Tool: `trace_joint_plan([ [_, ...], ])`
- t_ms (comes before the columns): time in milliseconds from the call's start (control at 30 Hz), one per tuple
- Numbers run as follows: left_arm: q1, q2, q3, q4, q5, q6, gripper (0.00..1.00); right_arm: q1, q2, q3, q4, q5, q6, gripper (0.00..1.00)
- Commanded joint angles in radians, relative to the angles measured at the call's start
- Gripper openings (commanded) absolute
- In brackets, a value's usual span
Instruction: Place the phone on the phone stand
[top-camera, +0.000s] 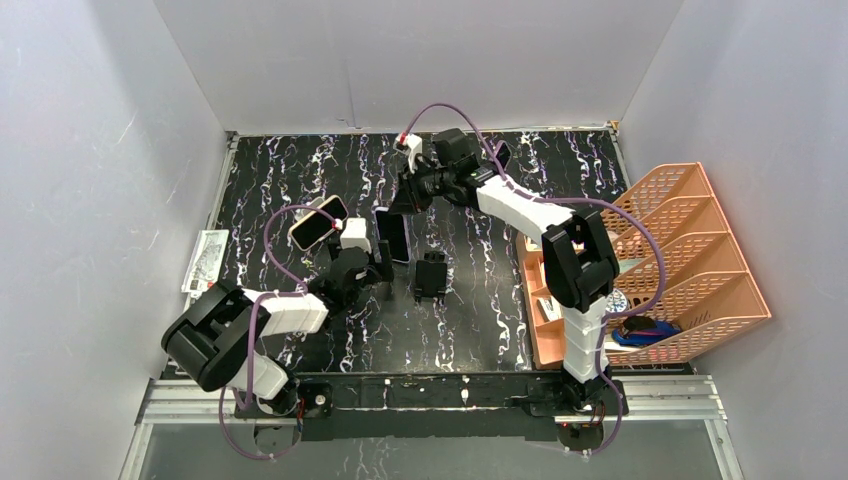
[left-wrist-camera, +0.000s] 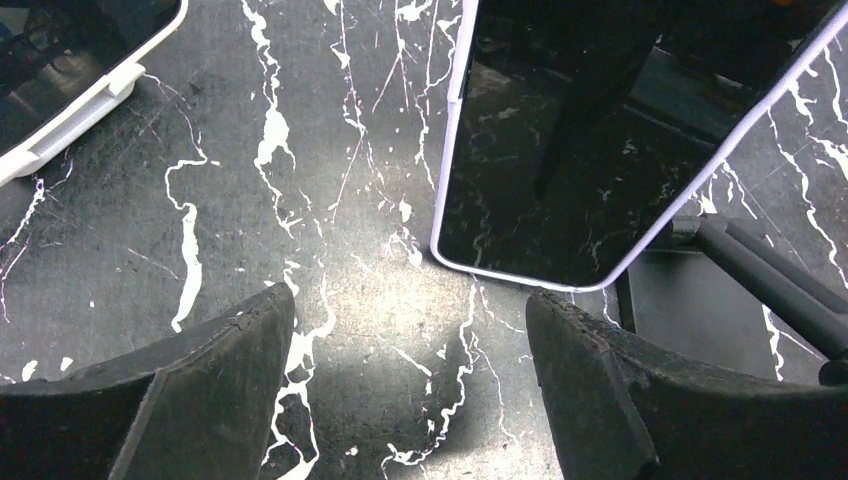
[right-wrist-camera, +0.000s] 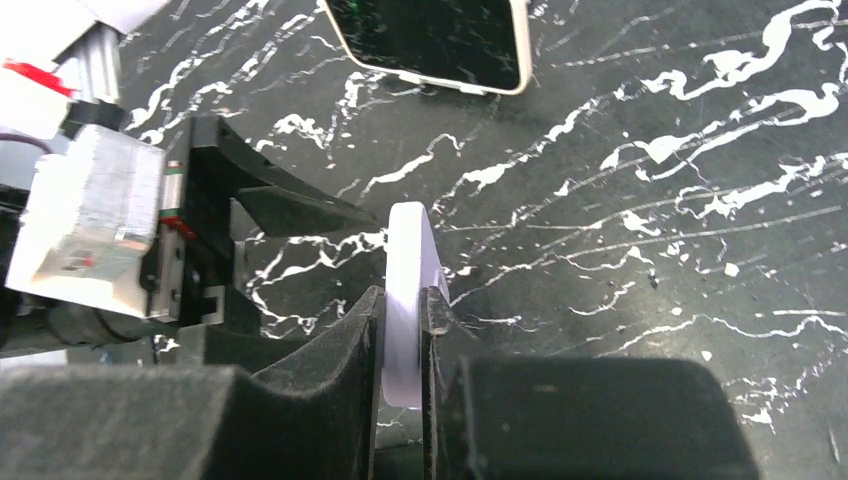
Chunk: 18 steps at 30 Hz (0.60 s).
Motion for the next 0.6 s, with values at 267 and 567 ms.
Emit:
trace_joint_plan([
  [267,-0.006,-0.007,-0.035,0.036,-0.023,0.001,0.83,-0.004,-0.102,-0.127,0.23,0.145,-0.008,0.01],
  [567,-0.006,-0.01,-0.047,0.037,-0.03,0.002,0.83,0.011,-0.145,-0.156,0.239,0.103,-0.026,0.01],
])
